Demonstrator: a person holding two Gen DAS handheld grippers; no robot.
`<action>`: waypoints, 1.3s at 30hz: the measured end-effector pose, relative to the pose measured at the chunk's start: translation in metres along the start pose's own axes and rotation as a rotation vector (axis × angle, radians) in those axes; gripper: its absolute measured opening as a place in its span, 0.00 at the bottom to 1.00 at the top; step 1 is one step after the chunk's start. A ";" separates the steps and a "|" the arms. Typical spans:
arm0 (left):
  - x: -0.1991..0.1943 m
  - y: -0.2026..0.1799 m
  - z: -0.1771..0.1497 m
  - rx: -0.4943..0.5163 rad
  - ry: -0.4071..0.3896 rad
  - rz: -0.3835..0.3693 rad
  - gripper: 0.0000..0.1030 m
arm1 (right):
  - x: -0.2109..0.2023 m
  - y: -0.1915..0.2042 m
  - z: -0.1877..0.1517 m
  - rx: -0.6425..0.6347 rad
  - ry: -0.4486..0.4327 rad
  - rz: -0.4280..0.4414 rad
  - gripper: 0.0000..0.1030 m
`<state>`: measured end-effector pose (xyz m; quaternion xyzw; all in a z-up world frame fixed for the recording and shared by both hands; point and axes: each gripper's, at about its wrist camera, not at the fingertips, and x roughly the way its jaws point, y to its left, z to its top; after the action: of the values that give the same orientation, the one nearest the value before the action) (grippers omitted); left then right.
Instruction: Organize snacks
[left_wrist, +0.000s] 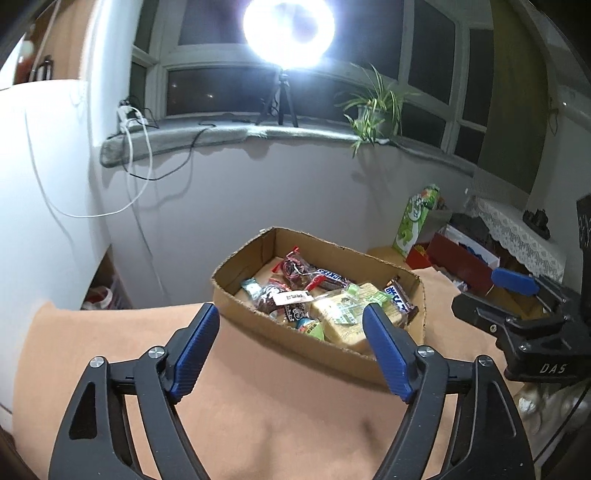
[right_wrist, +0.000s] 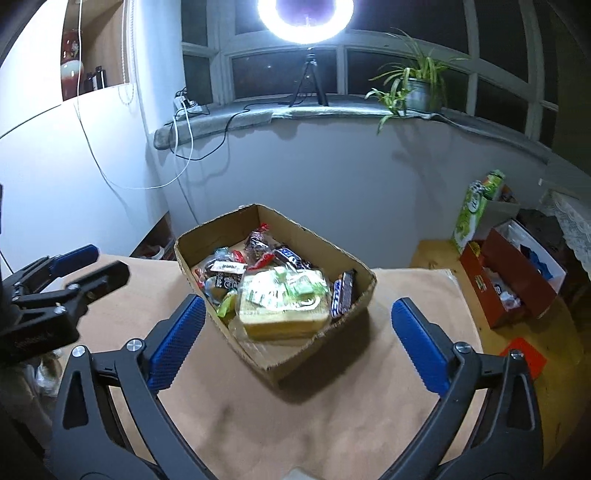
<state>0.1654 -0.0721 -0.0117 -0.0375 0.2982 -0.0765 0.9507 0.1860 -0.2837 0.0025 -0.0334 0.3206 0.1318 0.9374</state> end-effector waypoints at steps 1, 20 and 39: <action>-0.004 0.000 -0.002 -0.004 -0.009 0.005 0.78 | -0.002 -0.001 -0.003 0.007 0.000 0.000 1.00; -0.028 -0.012 -0.011 0.014 -0.056 0.039 0.78 | -0.014 0.001 -0.007 -0.015 0.002 -0.021 1.00; -0.036 -0.015 -0.011 0.018 -0.067 0.053 0.78 | -0.016 0.001 -0.007 -0.017 0.000 -0.024 1.00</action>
<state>0.1278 -0.0809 0.0015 -0.0237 0.2662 -0.0525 0.9622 0.1692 -0.2874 0.0065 -0.0453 0.3192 0.1232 0.9385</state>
